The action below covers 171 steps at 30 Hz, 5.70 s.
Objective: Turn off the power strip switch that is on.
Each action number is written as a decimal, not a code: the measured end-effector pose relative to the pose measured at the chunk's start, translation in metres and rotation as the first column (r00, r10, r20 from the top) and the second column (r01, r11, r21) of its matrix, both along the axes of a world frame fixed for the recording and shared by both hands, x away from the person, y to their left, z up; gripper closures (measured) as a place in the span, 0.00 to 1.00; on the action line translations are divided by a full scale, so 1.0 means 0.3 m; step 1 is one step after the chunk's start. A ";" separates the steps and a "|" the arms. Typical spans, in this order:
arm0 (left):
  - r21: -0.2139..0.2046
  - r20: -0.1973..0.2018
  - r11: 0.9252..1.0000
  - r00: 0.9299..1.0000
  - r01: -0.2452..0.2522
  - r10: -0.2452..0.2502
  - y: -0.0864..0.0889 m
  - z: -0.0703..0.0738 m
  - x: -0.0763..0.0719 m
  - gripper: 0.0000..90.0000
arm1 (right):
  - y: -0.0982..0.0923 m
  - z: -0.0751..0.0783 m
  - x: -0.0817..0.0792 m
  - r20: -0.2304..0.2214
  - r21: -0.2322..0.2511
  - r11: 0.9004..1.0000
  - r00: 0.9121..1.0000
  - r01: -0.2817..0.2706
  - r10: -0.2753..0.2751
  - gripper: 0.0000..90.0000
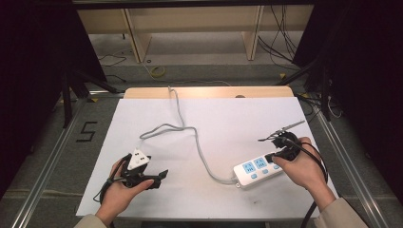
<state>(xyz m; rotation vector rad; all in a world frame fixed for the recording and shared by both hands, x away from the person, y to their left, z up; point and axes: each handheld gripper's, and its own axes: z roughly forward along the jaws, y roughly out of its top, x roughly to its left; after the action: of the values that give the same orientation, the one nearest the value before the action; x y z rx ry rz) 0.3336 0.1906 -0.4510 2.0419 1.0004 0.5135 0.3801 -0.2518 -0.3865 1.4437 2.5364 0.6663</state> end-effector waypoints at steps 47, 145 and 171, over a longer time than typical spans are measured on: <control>0.005 -0.002 1.000 1.000 0.006 -0.006 -0.004 -0.002 0.001 0.22 | 0.049 -0.072 0.019 -0.123 -0.093 0.995 0.992 -0.034 0.023 1.00; 0.003 0.007 1.000 1.000 0.006 -0.006 -0.011 -0.005 0.003 0.22 | 0.084 -0.135 0.036 -0.187 -0.149 0.989 0.982 -0.012 -0.016 1.00; 0.004 0.008 1.000 1.000 0.006 -0.006 -0.011 -0.005 0.002 0.22 | 0.079 -0.129 0.039 -0.177 -0.197 0.980 0.984 -0.010 -0.026 1.00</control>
<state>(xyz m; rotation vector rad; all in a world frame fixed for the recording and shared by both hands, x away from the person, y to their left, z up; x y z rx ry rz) 0.3342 0.1873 -0.4523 2.0443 0.9885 0.5207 0.3919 -0.2281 -0.4251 1.5040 2.6375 0.2831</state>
